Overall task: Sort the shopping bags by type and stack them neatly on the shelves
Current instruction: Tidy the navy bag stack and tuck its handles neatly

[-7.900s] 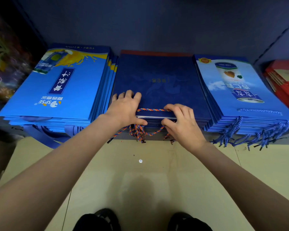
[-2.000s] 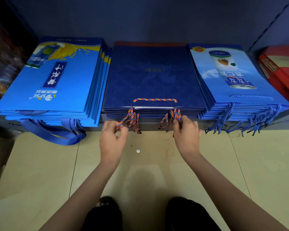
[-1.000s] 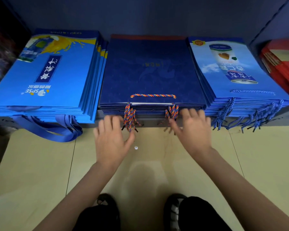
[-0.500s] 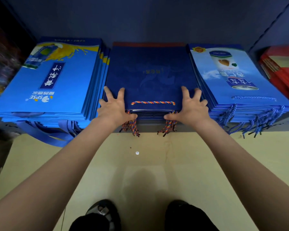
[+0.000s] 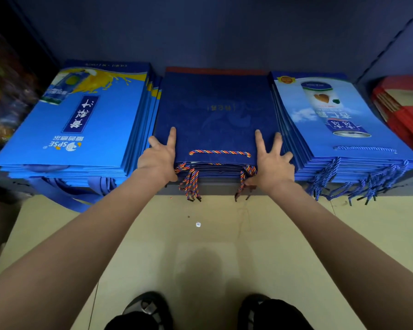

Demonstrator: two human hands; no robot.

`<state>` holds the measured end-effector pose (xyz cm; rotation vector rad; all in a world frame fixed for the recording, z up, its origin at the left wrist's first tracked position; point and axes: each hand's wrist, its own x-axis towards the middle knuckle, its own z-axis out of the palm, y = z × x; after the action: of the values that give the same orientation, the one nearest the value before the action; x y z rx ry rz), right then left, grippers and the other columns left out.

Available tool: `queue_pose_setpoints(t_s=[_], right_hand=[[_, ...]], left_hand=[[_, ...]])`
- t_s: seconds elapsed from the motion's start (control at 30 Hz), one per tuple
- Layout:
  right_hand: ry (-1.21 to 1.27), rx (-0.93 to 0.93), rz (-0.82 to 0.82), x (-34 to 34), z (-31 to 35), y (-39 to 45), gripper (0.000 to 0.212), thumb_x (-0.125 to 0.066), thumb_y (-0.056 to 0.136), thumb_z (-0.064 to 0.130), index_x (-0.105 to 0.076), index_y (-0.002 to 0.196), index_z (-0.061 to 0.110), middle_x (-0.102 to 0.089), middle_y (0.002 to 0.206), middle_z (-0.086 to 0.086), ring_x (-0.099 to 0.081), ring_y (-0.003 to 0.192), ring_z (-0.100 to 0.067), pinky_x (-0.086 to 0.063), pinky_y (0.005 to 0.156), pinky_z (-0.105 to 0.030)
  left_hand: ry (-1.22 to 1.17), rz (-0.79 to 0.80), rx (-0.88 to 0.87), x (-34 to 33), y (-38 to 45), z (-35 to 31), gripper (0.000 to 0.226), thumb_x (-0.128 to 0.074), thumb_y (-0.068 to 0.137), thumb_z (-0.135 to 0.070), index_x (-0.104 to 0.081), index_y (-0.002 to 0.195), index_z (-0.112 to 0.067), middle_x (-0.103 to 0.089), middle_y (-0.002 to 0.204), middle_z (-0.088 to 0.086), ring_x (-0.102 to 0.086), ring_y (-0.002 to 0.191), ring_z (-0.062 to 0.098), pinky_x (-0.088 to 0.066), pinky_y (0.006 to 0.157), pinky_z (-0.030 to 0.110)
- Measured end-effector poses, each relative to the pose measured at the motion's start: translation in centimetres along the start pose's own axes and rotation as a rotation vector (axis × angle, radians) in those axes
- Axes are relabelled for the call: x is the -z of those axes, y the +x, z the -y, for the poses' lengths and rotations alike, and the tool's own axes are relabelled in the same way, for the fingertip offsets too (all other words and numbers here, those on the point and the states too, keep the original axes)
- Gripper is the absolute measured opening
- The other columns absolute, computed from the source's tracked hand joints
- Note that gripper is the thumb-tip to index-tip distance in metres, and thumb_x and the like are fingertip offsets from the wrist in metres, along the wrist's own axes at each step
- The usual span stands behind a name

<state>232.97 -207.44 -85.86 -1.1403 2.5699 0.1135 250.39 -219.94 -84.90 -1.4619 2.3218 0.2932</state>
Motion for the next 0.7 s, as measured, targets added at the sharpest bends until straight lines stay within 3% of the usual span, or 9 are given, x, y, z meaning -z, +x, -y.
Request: queue_pose_setpoints(t_s=[0.17, 0.37, 0.5, 0.7], right_hand=[[0.077, 0.015, -0.057, 0.5, -0.9, 0.5, 0.119, -0.083, 0.066, 0.036, 0.002, 0.148, 0.038, 0.005, 0.155, -0.008, -0.032, 0.127, -0.044, -0.044, 0.088, -0.048], [0.073, -0.027, 0.113, 1.0, -0.2, 1.1, 0.131, -0.084, 0.064, 0.035, 0.019, 0.144, 0.039, 0.026, 0.153, -0.010, -0.022, 0.133, -0.046, -0.042, 0.092, -0.049], [0.197, -0.017, 0.256, 2.0, -0.3, 1.5, 0.133, -0.081, 0.062, 0.048, 0.025, 0.141, 0.040, 0.037, 0.149, -0.006, 0.000, 0.139, -0.048, -0.027, 0.106, -0.056], [0.190, -0.067, 0.066, -0.3, 0.5, 0.9, 0.129, -0.079, 0.061, 0.057, 0.019, 0.144, 0.043, 0.029, 0.152, -0.005, -0.008, 0.139, -0.046, -0.025, 0.105, -0.058]], left_hand=[[-0.068, -0.040, -0.013, 0.3, 0.2, 0.4, 0.115, -0.077, 0.075, -0.028, 0.012, 0.148, -0.030, -0.021, 0.139, 0.023, -0.054, 0.103, 0.037, -0.038, 0.070, 0.037], [-0.003, -0.002, 0.012, -0.3, 0.9, -0.1, 0.116, -0.073, 0.078, -0.018, 0.022, 0.146, -0.027, -0.010, 0.144, 0.027, -0.053, 0.107, 0.036, -0.041, 0.070, 0.035], [-0.007, -0.027, 0.013, -0.5, 1.0, 0.1, 0.116, -0.073, 0.078, -0.022, 0.020, 0.146, -0.029, -0.015, 0.143, 0.025, -0.053, 0.108, 0.035, -0.040, 0.069, 0.034], [-0.042, -0.055, 0.032, -1.5, 0.9, 0.1, 0.116, -0.075, 0.077, -0.031, 0.019, 0.146, -0.032, -0.018, 0.142, 0.023, -0.046, 0.116, 0.033, -0.038, 0.069, 0.033]])
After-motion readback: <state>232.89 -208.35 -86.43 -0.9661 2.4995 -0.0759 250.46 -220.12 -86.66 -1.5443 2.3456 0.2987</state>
